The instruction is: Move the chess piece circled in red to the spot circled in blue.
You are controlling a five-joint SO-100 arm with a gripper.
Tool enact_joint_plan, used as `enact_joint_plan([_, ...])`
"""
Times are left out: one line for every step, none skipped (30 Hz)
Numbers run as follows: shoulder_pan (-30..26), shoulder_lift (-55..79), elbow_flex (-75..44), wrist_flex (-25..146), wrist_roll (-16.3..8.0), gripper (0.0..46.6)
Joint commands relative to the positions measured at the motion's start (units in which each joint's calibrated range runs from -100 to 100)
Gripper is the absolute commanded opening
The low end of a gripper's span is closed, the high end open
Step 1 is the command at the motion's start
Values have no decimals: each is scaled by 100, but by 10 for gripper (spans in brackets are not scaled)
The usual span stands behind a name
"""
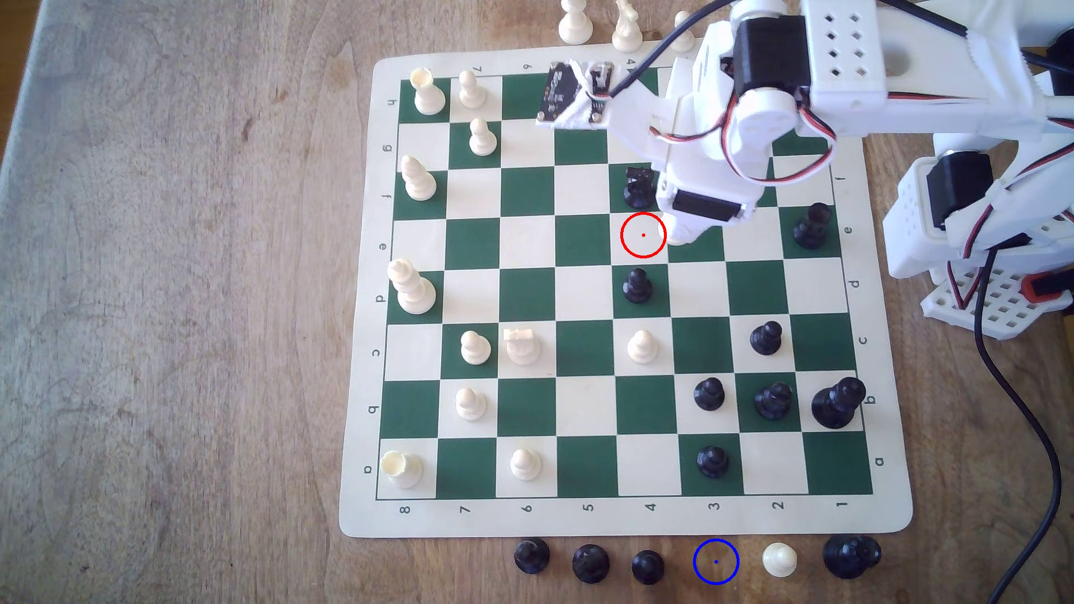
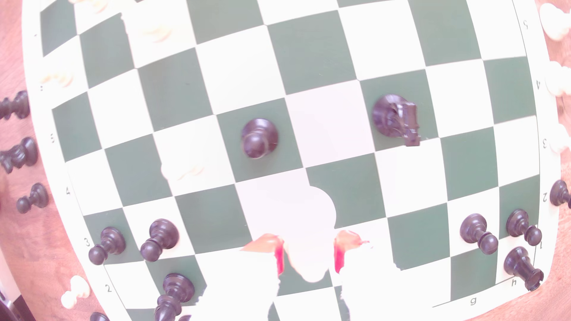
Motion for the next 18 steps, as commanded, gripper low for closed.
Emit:
enact_joint_plan([-785,-562,-514,-11,-20,3])
enact_joint_plan([-1106,-468,-768,-19,-59,3])
enact_joint_plan([-1239,-426,-895,-11,-78,3])
enact_joint_plan([-1411,-341,-1076,30,-107,3])
enact_joint_plan([-1544,-273,-1230,63,-142,3])
enact_joint_plan([-1685,-205,-1357,96,-176,3])
enact_joint_plan([-1998,-52,-1566,153,-249,3])
enact_joint_plan([-2131,15,-1629,161,-278,3])
enact_joint_plan([-2263,109,-1729,178,-308,3])
enact_joint_plan([-2365,211,-1856,235,-337,3])
enact_joint_plan([-2522,363,-2028,243,-371,3])
enact_joint_plan([-2600,397,-2055,194,-381,3])
enact_joint_plan([-2655,423,-2073,161,-391,3])
enact_joint_plan([-2717,457,-2082,112,-396,3])
enact_joint_plan([-2780,508,-2091,71,-410,3])
enact_joint_plan([-2944,644,-2119,14,-440,3])
enact_joint_plan([-3038,745,-2119,-35,-459,3])
enact_joint_plan([-3132,847,-2119,-60,-464,3])
